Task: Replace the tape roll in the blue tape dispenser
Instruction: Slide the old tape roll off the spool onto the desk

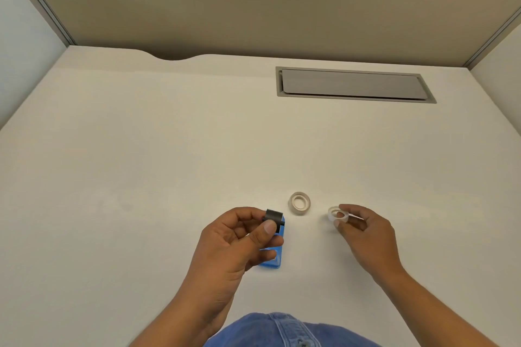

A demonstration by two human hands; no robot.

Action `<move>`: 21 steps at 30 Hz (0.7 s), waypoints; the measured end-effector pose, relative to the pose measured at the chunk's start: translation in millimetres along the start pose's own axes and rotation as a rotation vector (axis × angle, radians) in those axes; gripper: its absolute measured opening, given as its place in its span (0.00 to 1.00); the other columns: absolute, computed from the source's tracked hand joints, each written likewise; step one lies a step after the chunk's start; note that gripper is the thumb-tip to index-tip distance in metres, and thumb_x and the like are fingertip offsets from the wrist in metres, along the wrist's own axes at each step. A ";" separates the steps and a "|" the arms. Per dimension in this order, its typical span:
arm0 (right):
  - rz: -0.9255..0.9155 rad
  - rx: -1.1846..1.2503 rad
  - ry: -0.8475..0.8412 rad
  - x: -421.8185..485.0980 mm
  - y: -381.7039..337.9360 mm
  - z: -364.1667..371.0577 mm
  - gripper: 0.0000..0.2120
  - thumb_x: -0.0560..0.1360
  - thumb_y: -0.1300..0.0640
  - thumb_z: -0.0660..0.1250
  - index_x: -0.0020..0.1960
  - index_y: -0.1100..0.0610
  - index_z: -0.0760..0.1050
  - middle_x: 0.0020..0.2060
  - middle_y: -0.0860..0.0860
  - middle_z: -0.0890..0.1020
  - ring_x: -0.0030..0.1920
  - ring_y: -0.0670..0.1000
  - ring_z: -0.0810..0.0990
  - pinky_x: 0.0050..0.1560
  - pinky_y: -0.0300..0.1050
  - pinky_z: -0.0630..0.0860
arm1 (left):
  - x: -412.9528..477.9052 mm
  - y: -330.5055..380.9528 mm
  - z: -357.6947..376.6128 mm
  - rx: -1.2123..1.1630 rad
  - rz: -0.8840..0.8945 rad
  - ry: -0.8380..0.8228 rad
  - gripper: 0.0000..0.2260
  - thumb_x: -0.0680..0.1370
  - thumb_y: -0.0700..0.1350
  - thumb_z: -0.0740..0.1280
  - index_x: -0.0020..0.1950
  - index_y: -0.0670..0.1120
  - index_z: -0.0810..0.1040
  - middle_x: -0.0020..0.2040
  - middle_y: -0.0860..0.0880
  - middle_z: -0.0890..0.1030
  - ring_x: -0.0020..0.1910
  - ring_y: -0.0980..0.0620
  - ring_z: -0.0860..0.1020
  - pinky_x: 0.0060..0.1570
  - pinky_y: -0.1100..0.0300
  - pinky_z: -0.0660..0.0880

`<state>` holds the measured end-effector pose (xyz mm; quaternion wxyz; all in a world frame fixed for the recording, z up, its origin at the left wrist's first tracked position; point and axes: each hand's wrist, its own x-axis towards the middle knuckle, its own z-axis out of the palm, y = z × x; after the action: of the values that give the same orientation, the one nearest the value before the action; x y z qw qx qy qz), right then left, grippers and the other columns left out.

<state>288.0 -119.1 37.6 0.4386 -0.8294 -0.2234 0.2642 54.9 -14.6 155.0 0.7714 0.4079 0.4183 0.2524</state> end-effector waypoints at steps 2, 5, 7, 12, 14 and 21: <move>-0.068 -0.065 -0.010 3.1 2.2 1.4 0.17 0.69 0.60 0.77 0.56 0.50 0.80 0.50 0.44 0.84 0.50 0.41 0.82 0.50 0.34 0.74 | 1.4 -1.1 -0.5 -0.006 -0.004 0.007 0.07 0.64 0.46 0.74 0.40 0.49 0.85 0.41 0.46 0.86 0.40 0.49 0.85 0.37 0.62 0.80; -0.134 -0.163 -0.023 12.6 7.1 3.8 0.22 0.68 0.60 0.77 0.60 0.48 0.76 0.53 0.43 0.81 0.53 0.45 0.78 0.53 0.39 0.72 | 3.7 -1.8 -1.0 -0.025 -0.008 0.004 0.05 0.64 0.45 0.74 0.39 0.49 0.85 0.40 0.47 0.86 0.40 0.49 0.85 0.37 0.62 0.81; -0.179 -0.240 -0.014 18.6 11.8 5.2 0.25 0.67 0.61 0.77 0.61 0.48 0.75 0.52 0.45 0.80 0.54 0.49 0.77 0.56 0.43 0.71 | 3.5 -1.4 -2.1 -0.034 -0.005 -0.003 0.05 0.64 0.45 0.73 0.38 0.49 0.85 0.39 0.47 0.86 0.40 0.49 0.85 0.37 0.62 0.81; -0.183 -0.311 0.000 28.6 17.0 4.7 0.26 0.67 0.61 0.76 0.62 0.49 0.73 0.50 0.47 0.79 0.55 0.51 0.74 0.55 0.40 0.65 | 6.1 -1.9 -4.6 -0.044 -0.001 0.025 0.03 0.65 0.44 0.73 0.37 0.49 0.83 0.38 0.46 0.86 0.38 0.48 0.84 0.37 0.61 0.82; -0.182 -0.339 -0.012 31.2 16.7 5.0 0.27 0.66 0.60 0.76 0.63 0.50 0.73 0.51 0.47 0.79 0.56 0.52 0.74 0.55 0.41 0.65 | 7.5 -2.7 -5.6 -0.034 -0.006 0.042 0.05 0.65 0.44 0.73 0.40 0.47 0.82 0.40 0.46 0.86 0.38 0.47 0.84 0.37 0.60 0.82; -0.215 -0.346 -0.023 30.2 5.1 5.6 0.28 0.66 0.57 0.78 0.63 0.49 0.72 0.59 0.47 0.77 0.61 0.51 0.73 0.63 0.48 0.70 | 8.9 -3.9 -7.2 -0.014 -0.009 0.064 0.09 0.62 0.47 0.75 0.41 0.48 0.82 0.42 0.46 0.87 0.40 0.46 0.85 0.40 0.56 0.81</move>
<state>308.1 -100.1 23.2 0.3126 -0.8609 -0.3574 0.1829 53.7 -7.1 145.6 0.7613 0.3924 0.4430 0.2648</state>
